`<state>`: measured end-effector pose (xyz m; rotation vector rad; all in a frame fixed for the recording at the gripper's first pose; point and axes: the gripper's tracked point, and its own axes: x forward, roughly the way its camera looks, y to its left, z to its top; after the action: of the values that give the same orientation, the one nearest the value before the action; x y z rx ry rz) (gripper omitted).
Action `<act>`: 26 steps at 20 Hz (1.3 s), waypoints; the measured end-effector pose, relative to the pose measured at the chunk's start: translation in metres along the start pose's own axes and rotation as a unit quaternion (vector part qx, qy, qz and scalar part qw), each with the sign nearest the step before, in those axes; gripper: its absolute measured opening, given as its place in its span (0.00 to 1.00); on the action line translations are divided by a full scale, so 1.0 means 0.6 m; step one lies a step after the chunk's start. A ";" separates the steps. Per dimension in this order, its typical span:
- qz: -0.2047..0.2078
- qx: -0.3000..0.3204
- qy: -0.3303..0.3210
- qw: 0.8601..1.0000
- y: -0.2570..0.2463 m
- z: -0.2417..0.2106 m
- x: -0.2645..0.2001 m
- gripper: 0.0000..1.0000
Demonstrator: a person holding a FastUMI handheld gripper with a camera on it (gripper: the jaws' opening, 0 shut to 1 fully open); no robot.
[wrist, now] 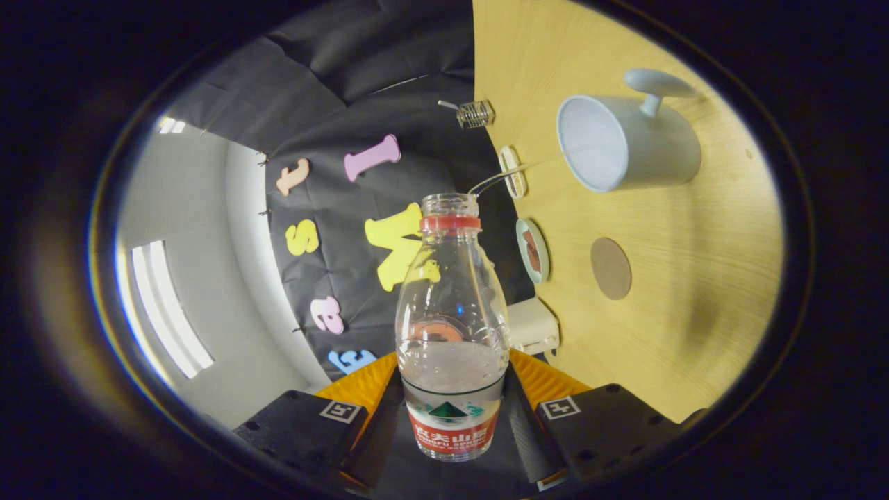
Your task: Take the bottle from table, then pour the juice into the cup, finally place the bottle on the coaster
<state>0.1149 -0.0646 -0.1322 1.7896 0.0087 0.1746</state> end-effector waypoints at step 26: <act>0.037 0.101 -0.015 0.994 0.051 0.001 0.013 0.78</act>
<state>0.1199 -0.0713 -0.1018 1.9959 -0.0635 0.2052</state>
